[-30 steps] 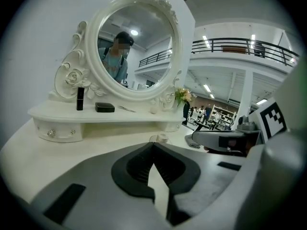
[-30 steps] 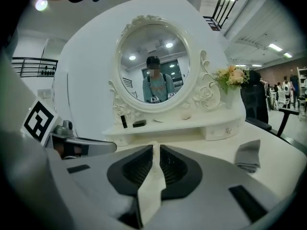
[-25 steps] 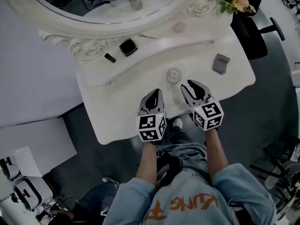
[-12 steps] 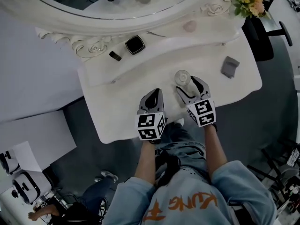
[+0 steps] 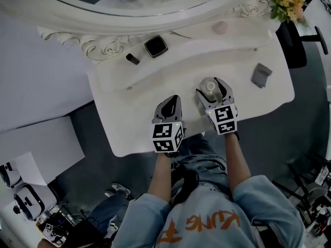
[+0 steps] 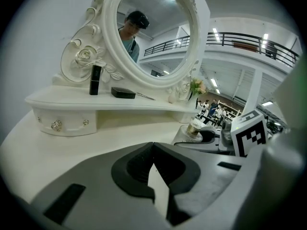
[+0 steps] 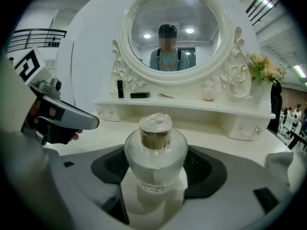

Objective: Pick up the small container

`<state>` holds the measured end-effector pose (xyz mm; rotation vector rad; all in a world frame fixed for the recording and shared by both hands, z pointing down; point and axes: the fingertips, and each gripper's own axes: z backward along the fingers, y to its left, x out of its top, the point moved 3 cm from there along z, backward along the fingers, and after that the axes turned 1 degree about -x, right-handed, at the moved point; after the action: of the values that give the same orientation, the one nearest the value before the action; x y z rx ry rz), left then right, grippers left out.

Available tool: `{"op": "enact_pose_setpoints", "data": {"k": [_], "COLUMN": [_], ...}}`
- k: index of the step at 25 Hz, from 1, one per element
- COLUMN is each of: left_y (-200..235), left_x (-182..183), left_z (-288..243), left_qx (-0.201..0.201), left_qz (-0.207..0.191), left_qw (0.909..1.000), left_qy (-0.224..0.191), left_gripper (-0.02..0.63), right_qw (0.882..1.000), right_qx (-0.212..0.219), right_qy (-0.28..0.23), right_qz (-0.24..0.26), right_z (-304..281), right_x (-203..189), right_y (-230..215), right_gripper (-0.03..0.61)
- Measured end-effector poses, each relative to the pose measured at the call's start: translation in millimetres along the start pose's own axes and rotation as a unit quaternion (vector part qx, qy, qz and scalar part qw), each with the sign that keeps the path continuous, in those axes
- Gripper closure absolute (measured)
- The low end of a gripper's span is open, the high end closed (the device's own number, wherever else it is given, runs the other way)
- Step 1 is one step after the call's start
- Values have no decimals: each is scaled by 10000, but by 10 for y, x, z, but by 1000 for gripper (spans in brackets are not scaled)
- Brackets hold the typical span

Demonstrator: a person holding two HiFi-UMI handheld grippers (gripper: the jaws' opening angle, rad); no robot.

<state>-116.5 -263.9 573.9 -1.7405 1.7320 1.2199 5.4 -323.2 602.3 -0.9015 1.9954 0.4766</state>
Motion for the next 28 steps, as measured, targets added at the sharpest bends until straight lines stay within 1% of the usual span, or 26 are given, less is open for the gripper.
{"op": "enact_pose_setpoints", "data": {"k": [6, 10, 14, 18, 23, 28], "left_y": [13, -72, -129, -199, -405, -584], "left_x": [25, 41, 62, 73, 60, 98], "left_z": [-16, 4, 60, 122, 184, 263], "left_qx": [-23, -52, -22, 17, -14, 2], "left_qz": [-17, -79, -113, -100, -125, -160], "left_qw": [10000, 9999, 9998, 9996, 9992, 9981], "left_qy": [-12, -50, -131, -247, -383, -591], "left_gripper": [592, 592, 592, 592, 592, 592], "right_qw": [9998, 9994, 9983, 9978, 9974, 9970], "right_qx": [-24, -51, -45, 72, 198, 180], "right_qy": [50, 260, 303, 137, -157, -416], "right_qz": [-215, -243, -497, -640, -679, -634], "right_z": [-68, -65, 23, 203, 483, 741], "right_x": [3, -4, -35, 7, 115, 230], "right_y": [7, 1, -16, -2, -32, -130], "right_gripper": [258, 258, 252, 250, 250, 250]}}
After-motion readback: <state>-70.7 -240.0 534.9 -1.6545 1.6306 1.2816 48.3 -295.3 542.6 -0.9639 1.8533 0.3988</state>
